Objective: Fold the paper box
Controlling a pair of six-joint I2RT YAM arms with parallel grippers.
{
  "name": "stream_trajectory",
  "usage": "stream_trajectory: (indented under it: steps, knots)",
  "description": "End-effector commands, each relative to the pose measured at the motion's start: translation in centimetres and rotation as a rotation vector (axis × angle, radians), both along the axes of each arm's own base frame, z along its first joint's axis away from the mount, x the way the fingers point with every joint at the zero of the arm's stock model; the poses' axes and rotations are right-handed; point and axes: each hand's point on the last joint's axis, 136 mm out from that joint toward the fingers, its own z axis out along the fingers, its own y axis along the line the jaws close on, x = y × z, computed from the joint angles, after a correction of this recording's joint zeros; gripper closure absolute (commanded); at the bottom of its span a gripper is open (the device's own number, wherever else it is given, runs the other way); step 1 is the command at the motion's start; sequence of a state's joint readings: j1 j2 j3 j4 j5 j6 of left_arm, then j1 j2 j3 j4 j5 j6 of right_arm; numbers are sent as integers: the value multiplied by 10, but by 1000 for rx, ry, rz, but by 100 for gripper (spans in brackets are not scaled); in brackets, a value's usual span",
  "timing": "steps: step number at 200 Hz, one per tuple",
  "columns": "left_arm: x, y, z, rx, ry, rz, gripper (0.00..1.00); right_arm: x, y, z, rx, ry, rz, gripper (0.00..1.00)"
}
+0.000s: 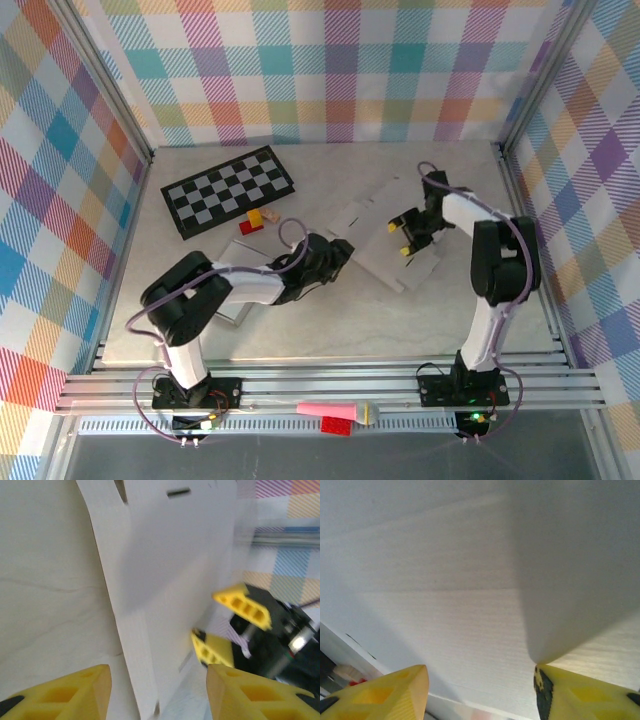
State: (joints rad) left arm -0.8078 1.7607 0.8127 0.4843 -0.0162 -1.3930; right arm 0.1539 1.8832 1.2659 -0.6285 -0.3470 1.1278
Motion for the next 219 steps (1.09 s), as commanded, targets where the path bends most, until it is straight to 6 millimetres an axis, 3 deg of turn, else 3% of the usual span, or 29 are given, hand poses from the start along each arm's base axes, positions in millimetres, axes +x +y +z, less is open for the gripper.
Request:
stream_trajectory:
  steps: [1,22,39,51,74,107,134,173,219]
  knots:
    - [-17,28,-4,73,34,-9,47,-20,26,25,70,4,-99,42]
    - [-28,36,-2,93,43,-24,45,-13,22,52,26,-81,-9,42]
    - [-26,33,0,71,32,-31,44,3,-1,73,-90,-183,88,42]
    - [-20,25,4,35,10,-40,43,13,-20,76,-120,-212,107,42]
    - [-15,16,1,-1,6,-45,43,32,-58,64,-116,-216,98,42]
    - [-22,29,-7,50,48,-18,43,56,-96,36,-139,-171,126,43]
    - [-23,29,-11,36,52,-21,42,68,-102,18,-133,-134,154,44]
    - [-20,26,-20,-1,52,4,43,64,-104,-12,-122,-43,152,44]
    - [-26,33,-28,18,63,9,44,61,-107,-21,-137,-12,161,44]
